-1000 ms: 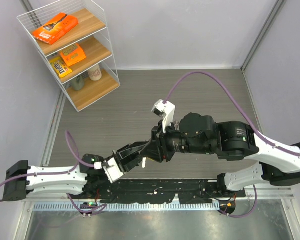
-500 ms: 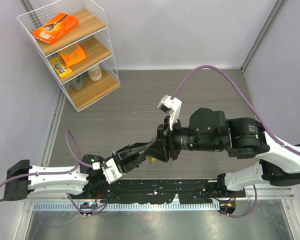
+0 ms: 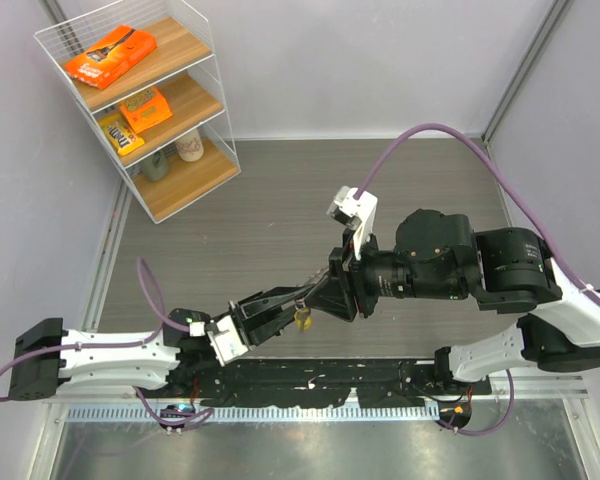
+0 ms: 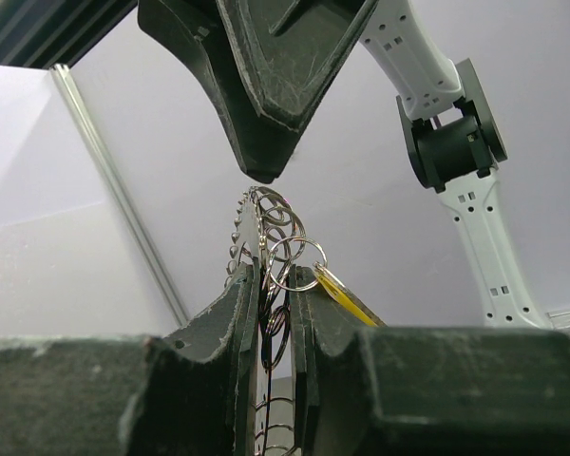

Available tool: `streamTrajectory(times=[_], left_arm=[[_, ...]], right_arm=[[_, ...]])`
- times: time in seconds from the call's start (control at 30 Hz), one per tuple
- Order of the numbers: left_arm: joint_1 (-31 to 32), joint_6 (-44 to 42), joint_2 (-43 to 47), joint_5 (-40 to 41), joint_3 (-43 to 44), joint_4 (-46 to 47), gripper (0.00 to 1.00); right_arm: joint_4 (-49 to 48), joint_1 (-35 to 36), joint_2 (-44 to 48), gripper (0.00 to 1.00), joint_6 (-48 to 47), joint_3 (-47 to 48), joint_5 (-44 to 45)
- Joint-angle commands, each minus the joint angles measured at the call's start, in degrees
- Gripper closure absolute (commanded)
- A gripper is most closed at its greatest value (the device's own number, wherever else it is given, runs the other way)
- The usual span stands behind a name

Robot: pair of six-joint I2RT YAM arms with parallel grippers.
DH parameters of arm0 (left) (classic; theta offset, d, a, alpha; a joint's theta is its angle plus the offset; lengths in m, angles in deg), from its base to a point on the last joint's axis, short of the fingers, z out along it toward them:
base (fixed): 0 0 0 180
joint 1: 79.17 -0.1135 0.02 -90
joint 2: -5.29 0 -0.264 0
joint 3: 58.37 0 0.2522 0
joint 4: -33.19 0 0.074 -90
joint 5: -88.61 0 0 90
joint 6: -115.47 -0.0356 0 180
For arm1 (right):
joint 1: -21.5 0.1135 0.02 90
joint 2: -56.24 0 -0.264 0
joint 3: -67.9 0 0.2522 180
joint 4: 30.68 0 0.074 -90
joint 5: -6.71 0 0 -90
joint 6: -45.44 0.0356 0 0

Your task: Put the keys on the keyring

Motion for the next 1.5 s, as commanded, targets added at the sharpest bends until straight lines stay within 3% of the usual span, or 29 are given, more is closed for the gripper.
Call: streamTrajectory(times=[0.0,0.23,0.57,1.0,1.3,1.47], left_arm=[[0.3,0.3,0.3,-0.5,0.6,13.5,1.00],[0.3,1.0,2.0,-0.8,-0.5,13.9,1.00],[0.4,1.6,4.3,-1.6,-1.4,14.1,1.00],[0.3,2.3,4.1,-0.8,-0.2,14.2,1.00],[0.4,1.8,3.2,0.3,0.5,14.1,1.00],[0.3,2.3,3.9,0.0,0.3,14.2,1.00]], right_arm=[[4.4,0.3,-2.4,0.64,-4.9,3.8,0.0],[12.0,0.3,-6.5,0.62,-15.2,11.0,1.9],[13.8,0.3,-8.5,0.55,-28.3,18.1,0.2],[7.1,4.6,-6.0,0.52,-51.8,15.0,-1.7],[10.4,11.4,-9.5,0.50,-65.6,14.1,7.0],[10.8,12.6,-10.0,0.52,-68.0,12.9,8.8]])
